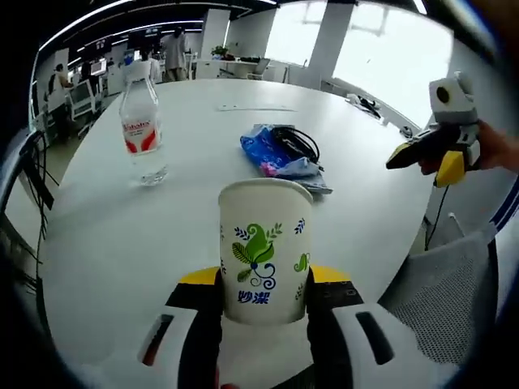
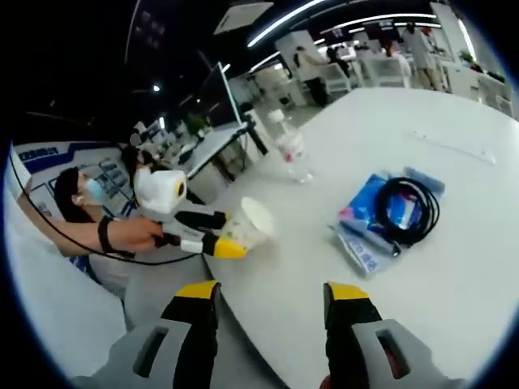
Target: Arrange the tabletop items into an orderly group along one side of the table until the central work area is clear of visible clutter.
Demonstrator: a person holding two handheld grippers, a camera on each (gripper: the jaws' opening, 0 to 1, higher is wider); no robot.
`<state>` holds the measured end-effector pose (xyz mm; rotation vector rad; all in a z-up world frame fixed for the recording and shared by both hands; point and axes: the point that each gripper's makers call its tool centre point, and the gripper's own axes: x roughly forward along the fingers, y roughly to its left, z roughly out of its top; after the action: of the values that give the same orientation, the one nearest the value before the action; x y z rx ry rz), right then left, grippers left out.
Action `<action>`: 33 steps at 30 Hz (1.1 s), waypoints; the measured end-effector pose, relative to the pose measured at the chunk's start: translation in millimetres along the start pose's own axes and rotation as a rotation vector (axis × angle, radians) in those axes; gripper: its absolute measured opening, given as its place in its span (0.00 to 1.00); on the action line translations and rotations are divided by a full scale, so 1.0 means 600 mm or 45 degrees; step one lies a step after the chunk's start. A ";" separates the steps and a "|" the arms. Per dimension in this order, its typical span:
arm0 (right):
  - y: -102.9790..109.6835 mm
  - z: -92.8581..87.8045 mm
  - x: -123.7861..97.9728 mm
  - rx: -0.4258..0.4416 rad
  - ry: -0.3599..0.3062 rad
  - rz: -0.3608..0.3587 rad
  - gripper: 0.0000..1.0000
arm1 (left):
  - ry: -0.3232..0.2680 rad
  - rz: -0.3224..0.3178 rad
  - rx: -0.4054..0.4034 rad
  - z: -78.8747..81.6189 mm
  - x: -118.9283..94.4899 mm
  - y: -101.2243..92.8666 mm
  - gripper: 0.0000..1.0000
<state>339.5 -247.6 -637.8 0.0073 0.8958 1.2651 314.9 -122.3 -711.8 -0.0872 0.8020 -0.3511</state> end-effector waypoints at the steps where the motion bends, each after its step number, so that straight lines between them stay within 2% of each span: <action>1: 0.003 0.002 0.003 -0.007 0.001 0.007 0.50 | -0.001 -0.010 0.013 0.000 0.000 -0.005 0.39; 7: 0.024 0.012 0.023 -0.045 0.009 0.055 0.47 | -0.003 -0.055 0.059 0.001 -0.003 -0.030 0.39; 10: 0.035 0.016 0.031 -0.058 0.006 0.081 0.43 | 0.008 -0.080 0.114 0.001 -0.003 -0.044 0.39; 19: 0.054 0.013 0.053 -0.060 0.013 0.135 0.37 | 0.032 -0.150 0.217 -0.002 0.004 -0.079 0.39; 25: 0.059 0.016 0.060 -0.049 0.005 0.154 0.31 | 0.030 -0.175 0.239 0.001 0.008 -0.091 0.39; 33: 0.059 0.013 0.063 -0.047 0.022 0.168 0.29 | 0.033 -0.190 0.323 0.009 0.005 -0.101 0.39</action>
<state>315.7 -200.9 -637.7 0.0268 0.8987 1.4060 304.1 -180.4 -697.2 0.0958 0.7727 -0.5936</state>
